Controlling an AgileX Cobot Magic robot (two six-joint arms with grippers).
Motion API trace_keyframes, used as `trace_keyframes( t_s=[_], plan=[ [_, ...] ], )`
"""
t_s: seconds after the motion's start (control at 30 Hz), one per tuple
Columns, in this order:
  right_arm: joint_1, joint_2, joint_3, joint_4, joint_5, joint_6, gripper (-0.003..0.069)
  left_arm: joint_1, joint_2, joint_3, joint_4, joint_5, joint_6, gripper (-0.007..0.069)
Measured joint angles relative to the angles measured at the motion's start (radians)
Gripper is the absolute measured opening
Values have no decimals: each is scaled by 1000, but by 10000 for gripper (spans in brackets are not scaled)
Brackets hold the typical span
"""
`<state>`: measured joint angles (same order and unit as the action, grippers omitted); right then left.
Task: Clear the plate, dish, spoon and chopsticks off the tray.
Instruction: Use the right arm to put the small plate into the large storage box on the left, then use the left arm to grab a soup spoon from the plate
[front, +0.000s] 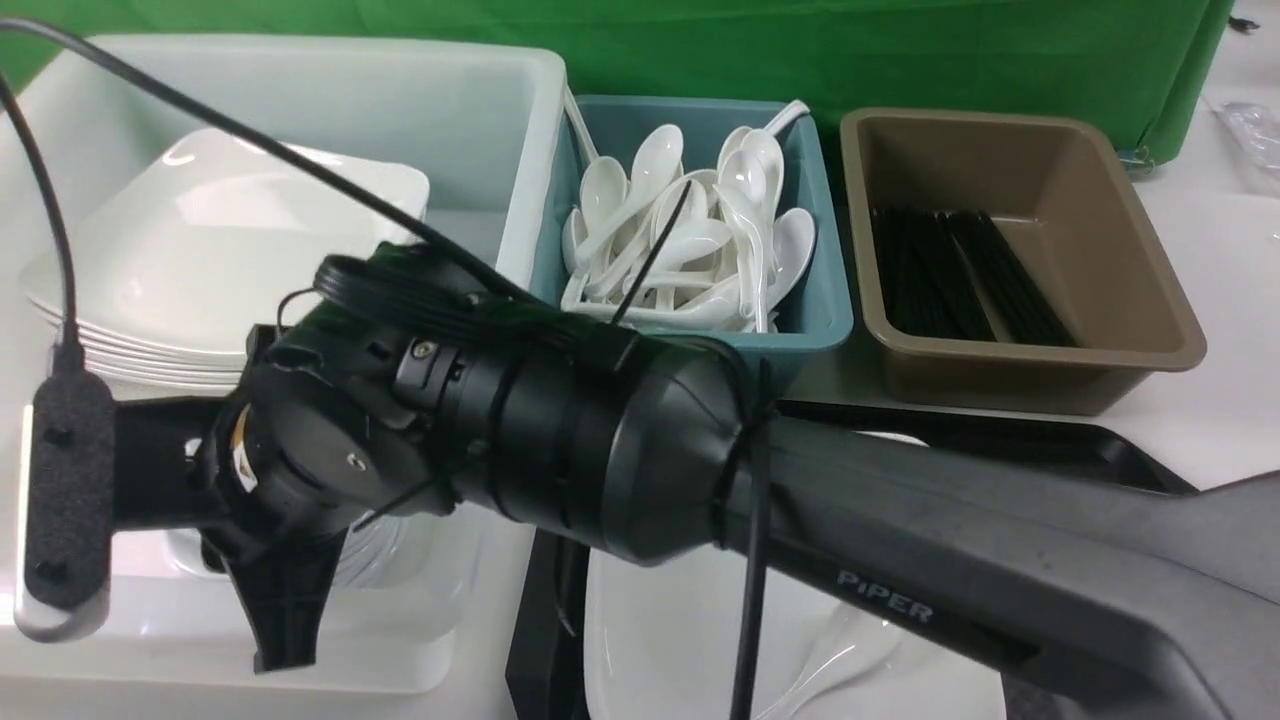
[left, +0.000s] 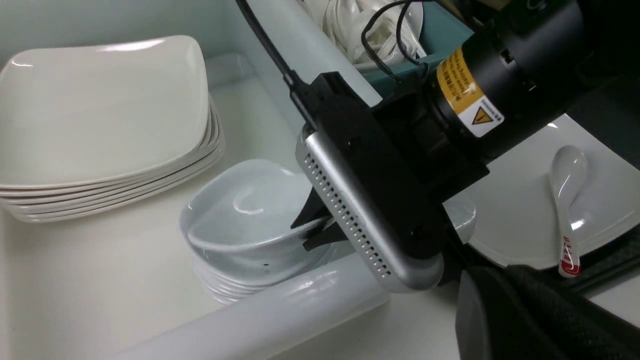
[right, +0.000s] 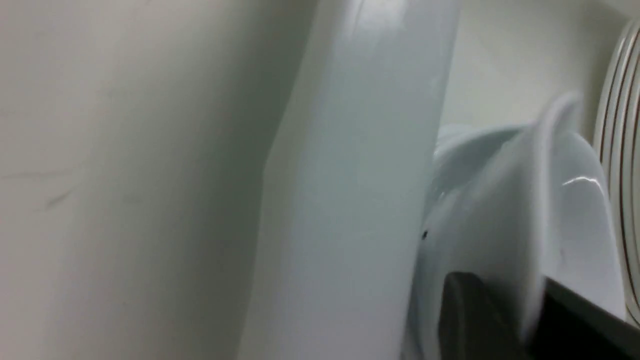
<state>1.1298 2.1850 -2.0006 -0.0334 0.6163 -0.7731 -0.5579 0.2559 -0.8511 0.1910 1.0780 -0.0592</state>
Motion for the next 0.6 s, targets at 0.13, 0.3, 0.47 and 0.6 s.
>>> trace_keyframes(
  t_s=[0.13,0.3,0.47,0.6],
  plan=[
    [0,0,-1,-58,0,21,393,0,0,0,-2,-6,0,17],
    [0,-28,-6,-244,117,139,456,0,0,0,-3,-11,0,17],
    [0,-156,-7,-359,352,288,359,0,15,0,-40,-37,28,17],
    [-4,-267,-9,-374,513,376,229,0,87,0,-100,-58,74,17]
  ],
)
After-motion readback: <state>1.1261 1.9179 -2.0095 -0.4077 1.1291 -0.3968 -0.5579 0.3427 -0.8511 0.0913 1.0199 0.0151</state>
